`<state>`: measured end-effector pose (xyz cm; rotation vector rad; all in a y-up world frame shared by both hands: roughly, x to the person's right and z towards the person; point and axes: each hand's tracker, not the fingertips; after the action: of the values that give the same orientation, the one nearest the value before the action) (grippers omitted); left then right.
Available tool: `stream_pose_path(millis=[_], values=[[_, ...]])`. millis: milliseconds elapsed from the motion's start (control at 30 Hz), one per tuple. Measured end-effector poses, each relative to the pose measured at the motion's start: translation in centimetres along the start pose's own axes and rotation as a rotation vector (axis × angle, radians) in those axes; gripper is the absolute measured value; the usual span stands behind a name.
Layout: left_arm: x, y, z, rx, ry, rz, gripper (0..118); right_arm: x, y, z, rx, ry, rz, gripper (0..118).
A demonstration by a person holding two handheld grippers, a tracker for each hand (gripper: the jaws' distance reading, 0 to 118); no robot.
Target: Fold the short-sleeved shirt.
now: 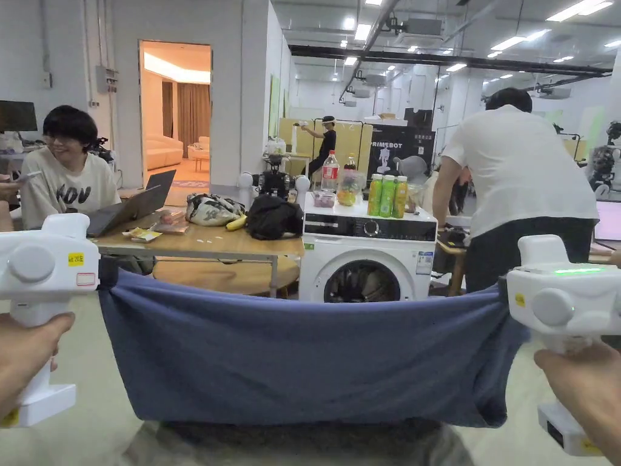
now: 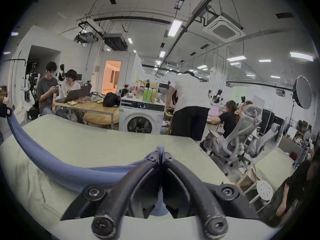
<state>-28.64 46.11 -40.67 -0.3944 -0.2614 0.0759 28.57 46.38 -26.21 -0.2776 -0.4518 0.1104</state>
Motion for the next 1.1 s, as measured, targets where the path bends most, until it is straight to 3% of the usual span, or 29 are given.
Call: stream_pose_path(millis=[233,567,900,1100], values=[[-0.5,-7.2,4.5,-0.058,-0.029,0.003,0,0.6,-5.9,4.4,-0.077,0.01,0.027,0],[-2.6,-17.8,5.7,-0.325,-0.062,0.038,0,0.4,-16.2,7.3,-0.305,0.056,0.032,0],[-3.4,-25.1,4.4,-0.647,-0.053,0.039,0,0.2,-24.8,6.3,-0.65,0.11,0.143,0],[-3.1,-28.2,3.2,-0.76,-0.023,0.017,0,0.1,-28.7,5.0,-0.774,0.132,0.124,0]])
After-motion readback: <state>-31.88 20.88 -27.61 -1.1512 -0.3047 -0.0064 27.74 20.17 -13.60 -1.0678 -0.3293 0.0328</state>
